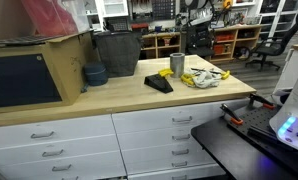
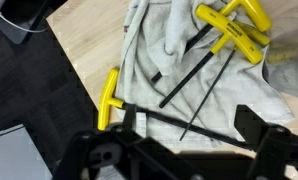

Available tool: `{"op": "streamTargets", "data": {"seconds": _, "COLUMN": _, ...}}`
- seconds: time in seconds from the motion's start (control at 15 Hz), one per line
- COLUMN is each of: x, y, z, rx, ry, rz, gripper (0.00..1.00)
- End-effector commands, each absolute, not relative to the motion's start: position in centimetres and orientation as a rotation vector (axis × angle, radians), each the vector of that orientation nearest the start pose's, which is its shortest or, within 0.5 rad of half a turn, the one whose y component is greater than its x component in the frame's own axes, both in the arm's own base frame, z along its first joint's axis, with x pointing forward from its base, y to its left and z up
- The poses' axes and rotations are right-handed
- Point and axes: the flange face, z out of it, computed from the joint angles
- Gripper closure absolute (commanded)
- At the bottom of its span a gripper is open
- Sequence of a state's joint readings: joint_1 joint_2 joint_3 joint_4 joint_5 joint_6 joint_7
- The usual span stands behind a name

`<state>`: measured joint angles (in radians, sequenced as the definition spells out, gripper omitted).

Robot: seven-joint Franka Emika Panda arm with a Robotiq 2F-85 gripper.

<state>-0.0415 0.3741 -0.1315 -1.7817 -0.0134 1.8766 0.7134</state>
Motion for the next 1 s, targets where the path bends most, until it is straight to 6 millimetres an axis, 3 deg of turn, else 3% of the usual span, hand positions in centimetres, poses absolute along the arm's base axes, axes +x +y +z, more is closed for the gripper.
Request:
{"op": "streamTargets", "data": {"seconds": 0.0, "x": 60.7, "y": -9.5, "z": 32.8, "rx": -2.882, "ry": 1.428, "rz": 0.345, "gripper": 0.0}}
{"op": "streamTargets", "data": {"seconds": 0.93, "x": 58.8, "y": -5.7, "z": 24.3, "rx": -2.63, "ry": 1.811, "rz": 0.374, "gripper": 0.0}}
